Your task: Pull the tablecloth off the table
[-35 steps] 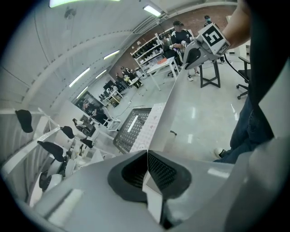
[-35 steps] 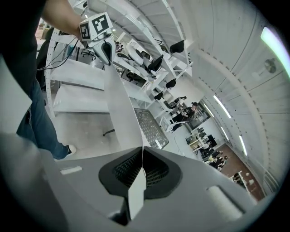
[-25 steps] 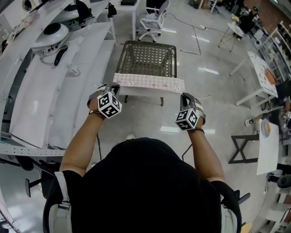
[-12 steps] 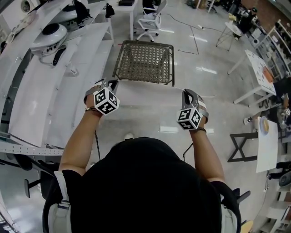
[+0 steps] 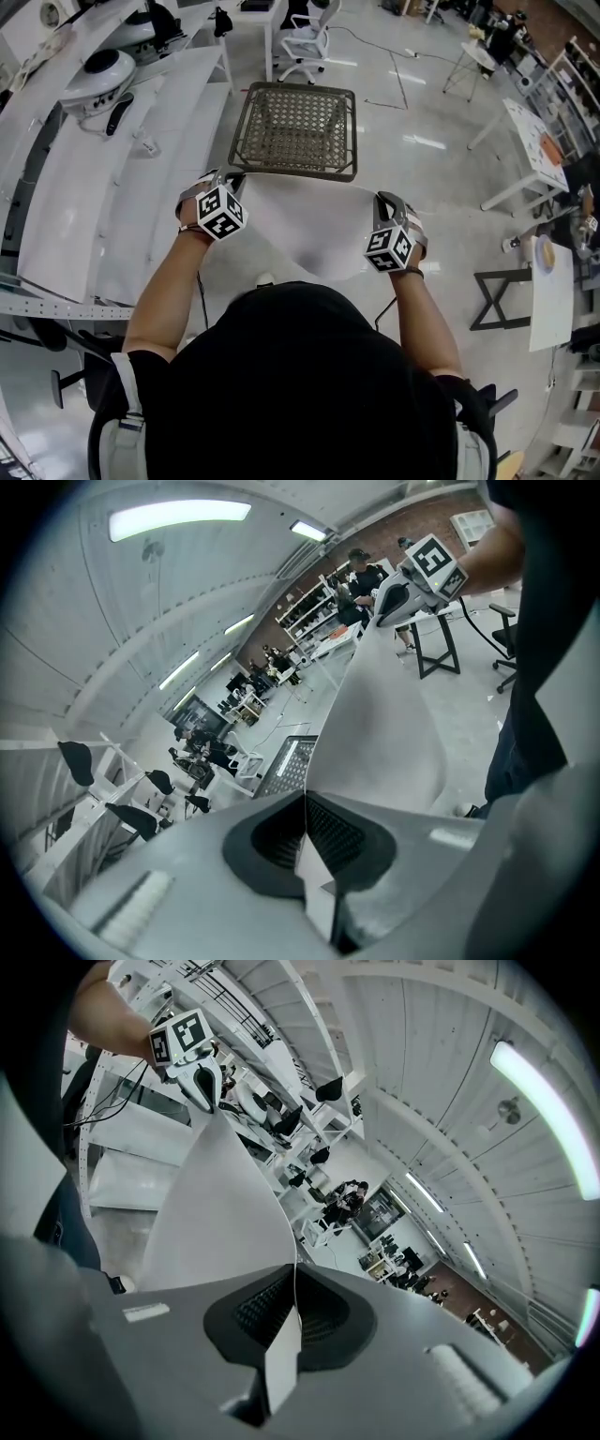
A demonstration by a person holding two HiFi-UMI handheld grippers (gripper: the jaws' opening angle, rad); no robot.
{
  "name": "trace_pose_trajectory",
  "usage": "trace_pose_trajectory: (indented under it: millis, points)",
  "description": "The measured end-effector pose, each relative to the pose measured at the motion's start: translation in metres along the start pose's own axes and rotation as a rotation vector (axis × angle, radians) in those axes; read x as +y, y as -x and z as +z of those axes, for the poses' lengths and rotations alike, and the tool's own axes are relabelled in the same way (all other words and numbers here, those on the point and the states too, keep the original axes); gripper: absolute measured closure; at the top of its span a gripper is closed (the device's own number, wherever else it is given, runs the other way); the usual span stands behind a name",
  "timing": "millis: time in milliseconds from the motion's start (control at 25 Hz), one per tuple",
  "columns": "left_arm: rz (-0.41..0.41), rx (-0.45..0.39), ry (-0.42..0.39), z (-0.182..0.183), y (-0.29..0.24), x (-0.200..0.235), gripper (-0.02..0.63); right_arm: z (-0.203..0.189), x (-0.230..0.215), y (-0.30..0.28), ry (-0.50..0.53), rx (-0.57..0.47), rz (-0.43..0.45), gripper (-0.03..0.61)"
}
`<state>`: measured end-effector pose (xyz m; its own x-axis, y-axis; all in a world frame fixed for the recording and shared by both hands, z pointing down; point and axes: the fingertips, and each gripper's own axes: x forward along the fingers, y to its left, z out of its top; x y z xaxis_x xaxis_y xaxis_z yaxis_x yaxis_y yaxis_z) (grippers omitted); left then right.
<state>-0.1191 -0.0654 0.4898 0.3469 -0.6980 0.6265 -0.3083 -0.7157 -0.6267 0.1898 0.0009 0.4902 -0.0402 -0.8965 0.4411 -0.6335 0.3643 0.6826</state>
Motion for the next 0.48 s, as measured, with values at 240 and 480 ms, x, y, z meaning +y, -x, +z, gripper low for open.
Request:
trace_pose_trajectory:
  millis: [240, 480]
  points:
    - [-0.013, 0.000, -0.009, 0.005, 0.000, -0.006, 0.612, -0.009, 0.002, 0.006, -0.007, 0.016, 0.010, 0.548]
    - [-0.020, -0.001, -0.017, 0.007, -0.001, -0.009, 0.611, -0.013, 0.002, 0.007, -0.009, 0.024, 0.010, 0.548]
